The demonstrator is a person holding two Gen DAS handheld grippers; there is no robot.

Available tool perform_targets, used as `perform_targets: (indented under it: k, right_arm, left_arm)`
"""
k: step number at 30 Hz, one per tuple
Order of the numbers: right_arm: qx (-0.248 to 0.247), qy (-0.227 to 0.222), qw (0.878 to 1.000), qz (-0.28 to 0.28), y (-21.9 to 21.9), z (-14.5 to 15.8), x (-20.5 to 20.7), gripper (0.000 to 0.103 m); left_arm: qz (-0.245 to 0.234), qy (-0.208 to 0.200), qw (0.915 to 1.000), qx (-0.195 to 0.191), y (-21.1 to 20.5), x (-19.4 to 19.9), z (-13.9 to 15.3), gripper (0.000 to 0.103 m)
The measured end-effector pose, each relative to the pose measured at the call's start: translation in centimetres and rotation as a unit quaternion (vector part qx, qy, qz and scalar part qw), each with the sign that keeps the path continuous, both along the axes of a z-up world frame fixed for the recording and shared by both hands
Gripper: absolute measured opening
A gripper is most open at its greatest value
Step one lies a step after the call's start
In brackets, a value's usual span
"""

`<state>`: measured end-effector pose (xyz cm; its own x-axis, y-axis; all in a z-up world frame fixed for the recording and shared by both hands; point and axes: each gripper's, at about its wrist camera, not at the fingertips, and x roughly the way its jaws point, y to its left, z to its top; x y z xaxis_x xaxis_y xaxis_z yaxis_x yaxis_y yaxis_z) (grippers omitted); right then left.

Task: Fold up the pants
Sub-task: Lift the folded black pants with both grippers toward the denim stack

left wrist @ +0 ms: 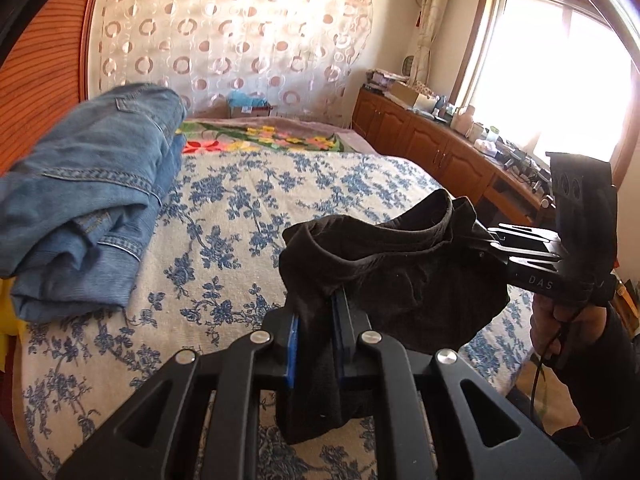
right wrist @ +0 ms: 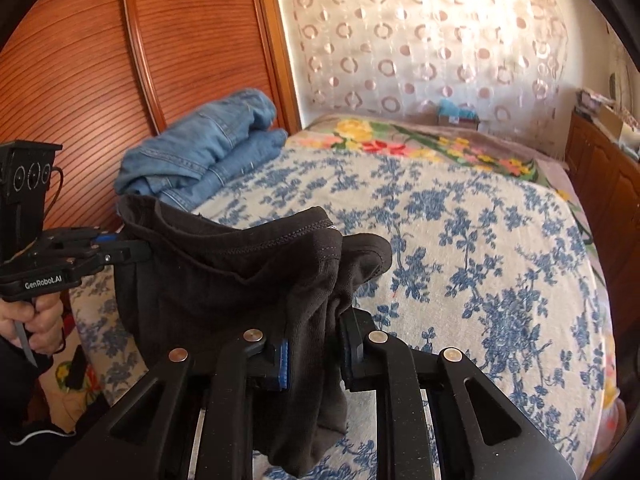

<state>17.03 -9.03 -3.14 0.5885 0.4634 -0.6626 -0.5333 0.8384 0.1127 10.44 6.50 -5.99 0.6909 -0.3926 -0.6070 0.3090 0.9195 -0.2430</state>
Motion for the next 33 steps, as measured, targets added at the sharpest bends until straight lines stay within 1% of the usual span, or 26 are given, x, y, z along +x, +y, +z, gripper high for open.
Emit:
perform_targets:
  k: [7, 13, 21, 27, 30, 33]
  right_arm:
    - [0.006, -0.041, 0.999, 0.017, 1.5, 3.5, -0.3, 0.016]
    - [0.009, -0.066, 0.997, 0.04, 4.1, 6.2, 1.4, 0.016]
    - [0.0, -0.098, 0.992, 0.08, 9.9, 9.5, 6.3, 0.016]
    - [-0.004, -0.106, 0.989, 0.098, 14.0, 10.2, 10.9, 0.016]
    - [-0.012, -0.109, 0.988, 0.108, 16.1, 10.1, 13.1, 0.016]
    - [-0.02, -0.102, 0.988, 0.118, 18.1, 10.0, 15.3, 0.016]
  left_arm:
    - [0.022, -0.036, 0.9991, -0.004, 1.6, -1.2, 2.7, 0.01]
    - [0.052, -0.061, 0.9968, -0.003, 4.0, -0.2, 4.8, 0.01]
    - [0.093, -0.092, 0.9913, 0.017, 8.0, 2.2, 7.6, 0.01]
    - [0.122, -0.092, 0.9878, 0.032, 11.0, 4.9, 7.9, 0.01]
    - [0.133, -0.088, 0.9869, 0.027, 12.3, 5.9, 8.0, 0.01]
    - [0.143, -0.085, 0.9858, 0.023, 13.3, 6.4, 7.8, 0.01]
